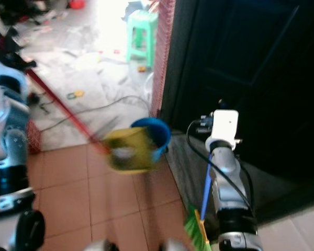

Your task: Sweep floor

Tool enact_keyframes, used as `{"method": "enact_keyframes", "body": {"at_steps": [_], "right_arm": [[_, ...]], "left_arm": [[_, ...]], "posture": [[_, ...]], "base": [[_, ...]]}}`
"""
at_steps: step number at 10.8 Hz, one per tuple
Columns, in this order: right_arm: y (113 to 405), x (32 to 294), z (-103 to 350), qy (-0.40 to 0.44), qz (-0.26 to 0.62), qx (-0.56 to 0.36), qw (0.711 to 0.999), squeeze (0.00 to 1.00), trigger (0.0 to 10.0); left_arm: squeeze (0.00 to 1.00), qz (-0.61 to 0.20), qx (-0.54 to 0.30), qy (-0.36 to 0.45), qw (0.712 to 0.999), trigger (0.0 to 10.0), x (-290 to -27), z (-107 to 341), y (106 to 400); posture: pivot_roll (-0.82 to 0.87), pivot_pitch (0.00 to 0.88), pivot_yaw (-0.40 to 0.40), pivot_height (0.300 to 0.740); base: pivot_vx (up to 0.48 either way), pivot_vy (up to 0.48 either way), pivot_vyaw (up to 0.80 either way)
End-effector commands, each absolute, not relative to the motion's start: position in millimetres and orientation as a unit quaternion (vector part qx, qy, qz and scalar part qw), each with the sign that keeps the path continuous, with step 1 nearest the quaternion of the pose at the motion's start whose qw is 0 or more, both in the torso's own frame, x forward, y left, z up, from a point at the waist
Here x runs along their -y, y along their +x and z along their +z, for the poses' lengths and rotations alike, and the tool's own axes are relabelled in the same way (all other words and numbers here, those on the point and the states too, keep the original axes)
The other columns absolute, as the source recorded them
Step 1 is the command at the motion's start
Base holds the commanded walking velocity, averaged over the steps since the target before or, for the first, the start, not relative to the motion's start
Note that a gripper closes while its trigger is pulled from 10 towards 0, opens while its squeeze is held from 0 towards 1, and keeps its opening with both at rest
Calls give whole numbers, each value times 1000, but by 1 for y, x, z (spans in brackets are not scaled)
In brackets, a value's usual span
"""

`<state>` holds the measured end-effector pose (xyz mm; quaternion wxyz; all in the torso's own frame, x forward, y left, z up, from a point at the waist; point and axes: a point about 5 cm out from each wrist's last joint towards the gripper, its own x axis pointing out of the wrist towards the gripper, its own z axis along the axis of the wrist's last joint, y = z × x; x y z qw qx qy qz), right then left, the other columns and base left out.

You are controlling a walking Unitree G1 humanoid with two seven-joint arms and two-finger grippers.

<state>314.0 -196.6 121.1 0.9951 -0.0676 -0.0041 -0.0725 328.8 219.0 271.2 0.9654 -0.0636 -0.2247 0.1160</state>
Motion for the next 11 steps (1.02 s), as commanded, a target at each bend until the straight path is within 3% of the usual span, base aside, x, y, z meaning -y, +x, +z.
{"method": "enact_keyframes", "body": {"at_steps": [1,11], "right_arm": [[315,205,127,-77,-82,16,994,0,10000],[313,205,124,-69,-80,13,994,0,10000]], "left_arm": [[0,97,272,-80,954,10000,-208,289,326],[0,108,286,-51,951,10000,-212,296,326]], "posture": [[-55,24,-17,740],[-51,30,-13,740]], "base": [[442,0,0],[438,0,0]]}}
